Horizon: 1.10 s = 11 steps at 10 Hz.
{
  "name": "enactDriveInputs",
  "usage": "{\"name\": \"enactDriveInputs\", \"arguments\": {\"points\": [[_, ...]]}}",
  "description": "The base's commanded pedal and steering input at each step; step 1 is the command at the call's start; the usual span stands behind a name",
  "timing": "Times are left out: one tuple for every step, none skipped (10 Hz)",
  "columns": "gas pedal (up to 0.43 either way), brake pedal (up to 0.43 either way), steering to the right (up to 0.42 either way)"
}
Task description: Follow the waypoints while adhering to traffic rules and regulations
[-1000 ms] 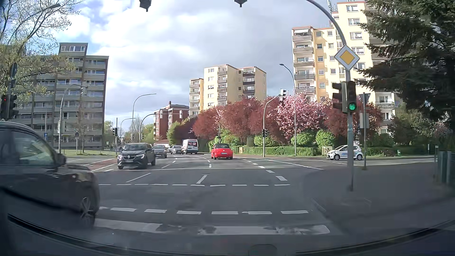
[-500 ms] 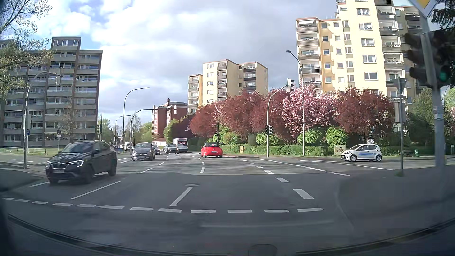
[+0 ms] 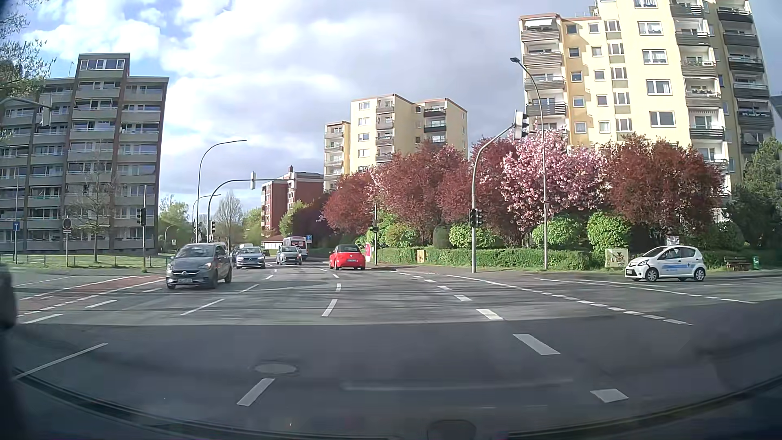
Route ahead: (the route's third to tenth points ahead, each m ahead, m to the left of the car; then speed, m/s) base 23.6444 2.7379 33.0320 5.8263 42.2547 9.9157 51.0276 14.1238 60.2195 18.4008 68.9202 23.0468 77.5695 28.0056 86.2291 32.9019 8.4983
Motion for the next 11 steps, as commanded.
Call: {"name": "enactDriveInputs", "arguments": {"points": [[0.0,0.0,-0.019],[0.0,0.0,-0.02],[0.0,0.0,-0.024],[0.0,0.0,-0.024],[0.0,0.0,-0.026],[0.0,0.0,-0.031],[0.0,0.0,-0.034],[0.0,0.0,-0.036],[0.0,0.0,-0.036],[0.0,0.006,-0.037],[0.0,0.0,-0.038]]}}
